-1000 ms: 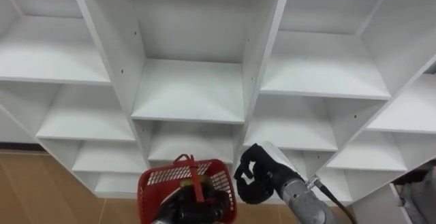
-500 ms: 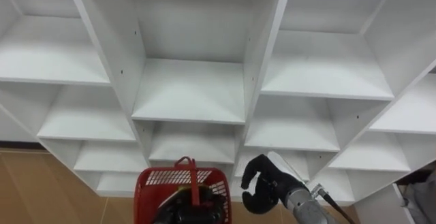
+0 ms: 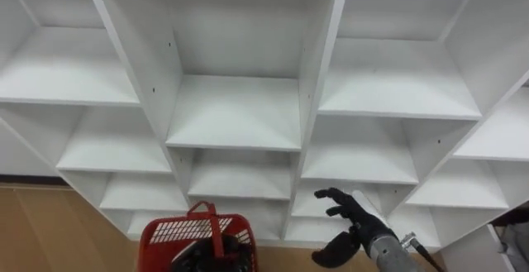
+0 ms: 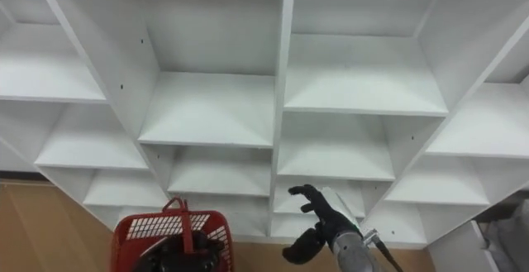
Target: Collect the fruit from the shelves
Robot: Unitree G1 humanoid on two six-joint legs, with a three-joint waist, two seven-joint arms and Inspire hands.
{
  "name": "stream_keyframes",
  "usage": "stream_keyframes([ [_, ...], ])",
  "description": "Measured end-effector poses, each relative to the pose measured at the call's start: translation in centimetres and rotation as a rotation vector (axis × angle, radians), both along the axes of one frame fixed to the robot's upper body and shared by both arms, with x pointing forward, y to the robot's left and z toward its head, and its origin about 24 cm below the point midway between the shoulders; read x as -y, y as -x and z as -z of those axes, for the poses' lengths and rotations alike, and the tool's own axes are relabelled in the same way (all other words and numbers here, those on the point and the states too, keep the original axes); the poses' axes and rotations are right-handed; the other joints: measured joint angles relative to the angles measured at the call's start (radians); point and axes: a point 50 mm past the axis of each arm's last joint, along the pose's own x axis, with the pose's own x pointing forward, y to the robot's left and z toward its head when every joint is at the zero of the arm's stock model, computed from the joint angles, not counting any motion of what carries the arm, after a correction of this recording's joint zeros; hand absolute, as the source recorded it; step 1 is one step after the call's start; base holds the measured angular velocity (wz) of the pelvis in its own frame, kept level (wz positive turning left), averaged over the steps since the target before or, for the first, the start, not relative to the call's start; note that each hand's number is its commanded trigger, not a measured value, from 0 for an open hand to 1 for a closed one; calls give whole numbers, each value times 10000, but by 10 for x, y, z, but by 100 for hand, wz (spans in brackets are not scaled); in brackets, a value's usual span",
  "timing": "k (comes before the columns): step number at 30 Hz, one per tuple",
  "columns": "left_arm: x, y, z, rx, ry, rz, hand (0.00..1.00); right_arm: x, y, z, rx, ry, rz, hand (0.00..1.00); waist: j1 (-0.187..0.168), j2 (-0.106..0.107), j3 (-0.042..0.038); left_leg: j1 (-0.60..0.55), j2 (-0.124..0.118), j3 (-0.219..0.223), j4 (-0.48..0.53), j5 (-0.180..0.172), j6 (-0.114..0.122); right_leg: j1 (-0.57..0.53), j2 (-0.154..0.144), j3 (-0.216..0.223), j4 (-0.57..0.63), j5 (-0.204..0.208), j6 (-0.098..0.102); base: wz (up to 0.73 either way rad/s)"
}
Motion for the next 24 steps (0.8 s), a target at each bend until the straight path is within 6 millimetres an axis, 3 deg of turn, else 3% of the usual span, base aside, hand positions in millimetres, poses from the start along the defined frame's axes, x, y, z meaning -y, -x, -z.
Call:
stream_keyframes([
  [8,-19,25,15,-1218,-613,-834,100,18,19,19,-866,254,1190,0,-26,53,-19,174,-2,-48,-9,-2,-3,279,-5,-129,-162,-4,1,4],
  [18,-33,35,19,-1461,-1109,-1479,100,34,37,25,-876,-536,3079,0,-29,70,-33,143,-5,-101,-35,-4,-5,293,0,-144,-173,-6,5,0],
  [24,-51,57,27,-2333,-1718,-2266,100,56,61,38,-1770,-1367,5503,0,-194,139,-74,156,-7,-139,-22,-5,-5,328,-12,-223,-164,-9,5,2],
])
